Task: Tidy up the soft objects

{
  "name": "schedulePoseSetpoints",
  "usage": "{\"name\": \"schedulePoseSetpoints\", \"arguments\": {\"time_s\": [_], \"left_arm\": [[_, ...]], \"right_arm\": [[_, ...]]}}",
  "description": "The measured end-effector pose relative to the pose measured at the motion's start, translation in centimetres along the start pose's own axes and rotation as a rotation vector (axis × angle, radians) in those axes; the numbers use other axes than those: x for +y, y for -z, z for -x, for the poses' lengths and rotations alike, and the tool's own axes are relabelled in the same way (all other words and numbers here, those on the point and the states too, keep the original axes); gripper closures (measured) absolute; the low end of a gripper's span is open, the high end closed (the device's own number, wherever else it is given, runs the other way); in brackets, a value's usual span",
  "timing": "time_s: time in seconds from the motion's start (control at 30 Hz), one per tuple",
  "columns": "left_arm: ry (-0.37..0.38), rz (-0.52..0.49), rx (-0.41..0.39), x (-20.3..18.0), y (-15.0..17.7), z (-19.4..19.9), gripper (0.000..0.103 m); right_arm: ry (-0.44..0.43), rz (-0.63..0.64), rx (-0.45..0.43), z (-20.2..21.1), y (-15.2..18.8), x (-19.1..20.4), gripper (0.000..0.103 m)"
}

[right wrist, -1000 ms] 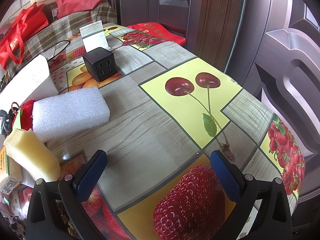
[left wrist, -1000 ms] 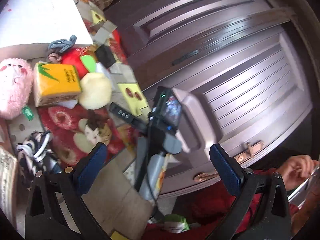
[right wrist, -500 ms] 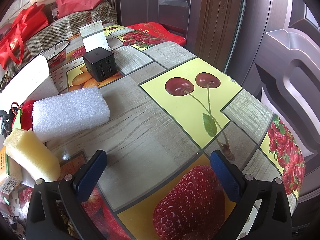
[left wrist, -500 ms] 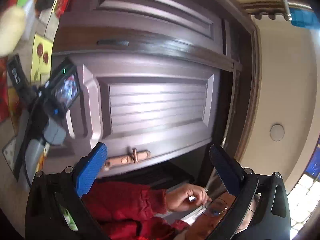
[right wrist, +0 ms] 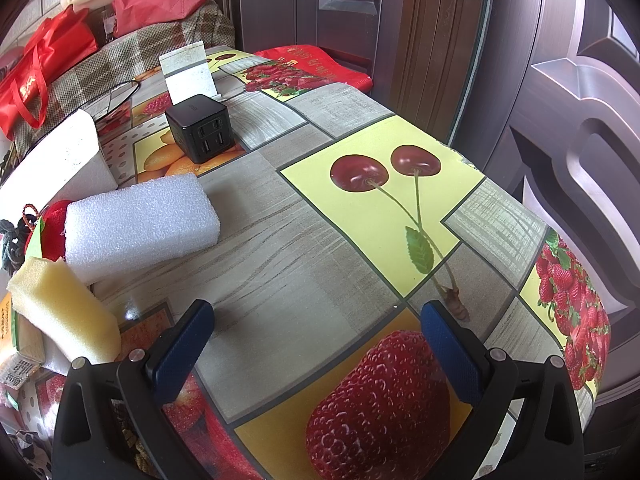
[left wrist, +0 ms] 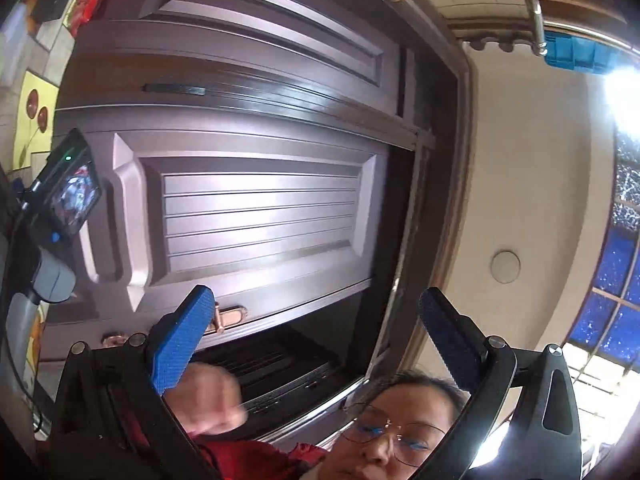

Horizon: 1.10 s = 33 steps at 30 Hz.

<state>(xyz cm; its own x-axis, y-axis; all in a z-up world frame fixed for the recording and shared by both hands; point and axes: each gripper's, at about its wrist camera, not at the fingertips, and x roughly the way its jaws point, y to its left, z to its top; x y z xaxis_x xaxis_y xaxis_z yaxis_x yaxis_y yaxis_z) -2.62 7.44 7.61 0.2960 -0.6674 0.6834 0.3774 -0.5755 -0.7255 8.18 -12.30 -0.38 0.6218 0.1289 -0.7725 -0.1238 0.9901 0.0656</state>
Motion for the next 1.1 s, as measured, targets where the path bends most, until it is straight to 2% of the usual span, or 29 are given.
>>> {"name": "schedulePoseSetpoints", "arguments": {"time_s": [0.17,0.3,0.43,0.47,0.57,0.67,0.73,0.77,0.8,0.87,0.97,1.03,1.1], "left_arm": [[0.055,0.027,0.045,-0.5,0.6,-1.4,0.000],[0.046,0.011,0.058,-1.4,1.2,-1.3,0.000],[0.020,-0.140,0.033,-5.8,1.5,0.5,0.000],[-0.024,-0.202,0.032,-7.3,1.7,1.0,0.000],[-0.323,-0.439,-0.026,-11.6,3.0,2.9,0.000],[-0.734,-0.654,-0.143,-14.0,4.9,5.1,0.001],[-1.050,-0.790,-0.180,-14.4,6.7,6.2,0.000],[-1.147,-0.828,-0.163,-13.9,7.5,6.4,0.000],[-1.255,-0.853,-0.109,-13.1,8.4,6.5,0.000],[-1.424,-0.848,0.050,-10.5,10.0,6.1,0.000],[-1.553,-0.916,0.296,-6.3,13.1,4.5,0.000],[-1.565,-0.957,0.425,-4.1,14.9,3.5,0.000],[-1.568,-0.962,0.456,-3.0,15.6,3.3,0.000]], "right_arm": [[0.000,0.000,0.000,0.0,0.0,0.0,0.000],[0.000,0.000,0.000,0.0,0.0,0.0,0.000],[0.000,0.000,0.000,0.1,0.0,0.0,0.000],[0.000,0.000,0.000,0.0,0.0,0.0,0.000],[0.000,0.000,0.001,0.0,0.0,0.0,0.000],[0.000,0.000,0.001,0.0,0.0,0.0,0.000],[0.000,0.000,0.001,0.1,0.0,0.0,0.000],[0.000,0.000,0.001,0.0,0.0,0.0,0.000],[-0.001,0.000,0.001,0.0,0.0,0.0,0.000],[-0.001,0.000,0.001,0.0,0.0,0.0,0.000],[-0.001,0.000,0.001,0.0,0.0,0.0,0.000],[-0.001,0.000,0.001,0.0,0.0,0.0,0.000],[0.000,0.000,0.001,0.0,0.0,0.0,0.000]]}}
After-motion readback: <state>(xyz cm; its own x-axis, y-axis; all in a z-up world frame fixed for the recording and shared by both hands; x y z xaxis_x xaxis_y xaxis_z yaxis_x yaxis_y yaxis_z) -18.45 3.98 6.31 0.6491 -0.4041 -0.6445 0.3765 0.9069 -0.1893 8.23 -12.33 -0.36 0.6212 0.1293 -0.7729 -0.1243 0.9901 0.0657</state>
